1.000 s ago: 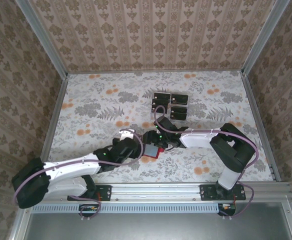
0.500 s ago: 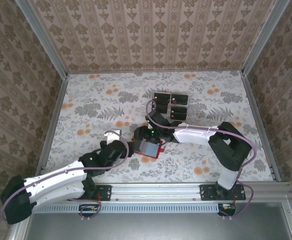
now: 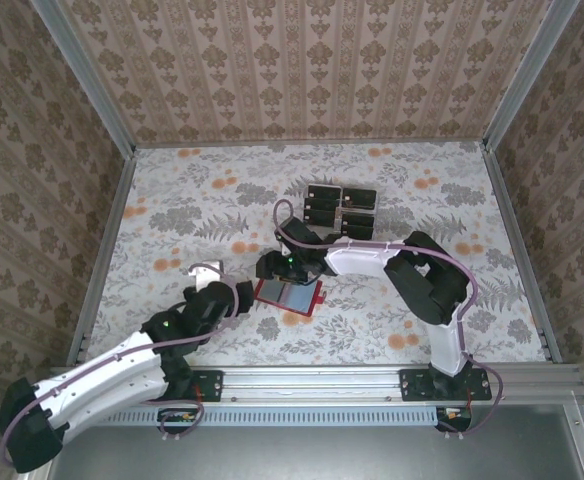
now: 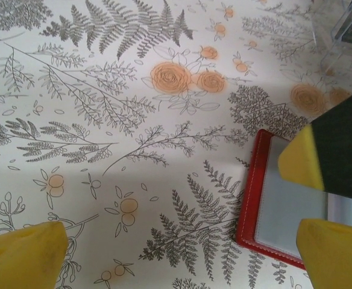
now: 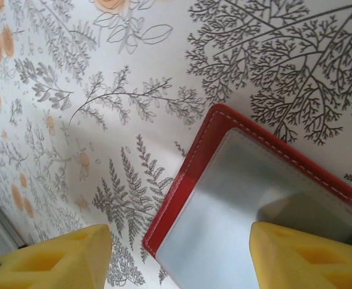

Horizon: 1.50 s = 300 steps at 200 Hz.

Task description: Put the credit cards into the card holder

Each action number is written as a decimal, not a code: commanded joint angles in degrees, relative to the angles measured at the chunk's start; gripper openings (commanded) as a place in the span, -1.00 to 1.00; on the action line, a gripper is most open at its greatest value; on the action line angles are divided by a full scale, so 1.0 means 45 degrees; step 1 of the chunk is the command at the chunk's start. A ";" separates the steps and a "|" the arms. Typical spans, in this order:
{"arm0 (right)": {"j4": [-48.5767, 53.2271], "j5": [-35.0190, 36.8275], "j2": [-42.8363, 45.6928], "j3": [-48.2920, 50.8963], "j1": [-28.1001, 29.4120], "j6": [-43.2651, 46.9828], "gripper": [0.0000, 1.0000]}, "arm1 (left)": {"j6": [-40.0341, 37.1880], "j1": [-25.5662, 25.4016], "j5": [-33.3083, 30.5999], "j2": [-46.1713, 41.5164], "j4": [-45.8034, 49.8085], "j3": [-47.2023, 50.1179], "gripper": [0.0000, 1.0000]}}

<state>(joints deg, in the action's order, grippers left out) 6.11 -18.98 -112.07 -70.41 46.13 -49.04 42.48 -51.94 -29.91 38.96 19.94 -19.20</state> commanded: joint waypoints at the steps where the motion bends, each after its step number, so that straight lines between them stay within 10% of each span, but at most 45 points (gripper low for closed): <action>1: 0.0681 -0.0362 0.1711 -0.0267 -0.0320 0.1224 0.26 | -0.0034 0.0338 0.0538 0.0418 -0.0131 -0.0078 1.00; 79: 0.7522 0.4542 0.4066 -0.2489 -0.3979 0.7553 0.21 | -0.1256 0.2222 0.2847 0.3589 -0.1247 -0.1730 1.00; 145: 0.8127 0.7185 0.2687 -0.2720 -0.4182 1.2692 0.09 | -0.1607 0.3464 0.4484 0.5935 -0.1483 -0.3355 1.00; 300: 0.7615 0.9486 0.1314 -0.3688 -0.4179 1.4009 -0.06 | -0.1676 0.3882 0.5386 0.7389 -0.2011 -0.3643 1.00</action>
<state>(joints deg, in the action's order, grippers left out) 39.97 20.78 -103.90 -83.83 27.05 12.08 36.16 -35.03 -6.85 70.89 12.43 -35.66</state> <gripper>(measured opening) 0.473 0.997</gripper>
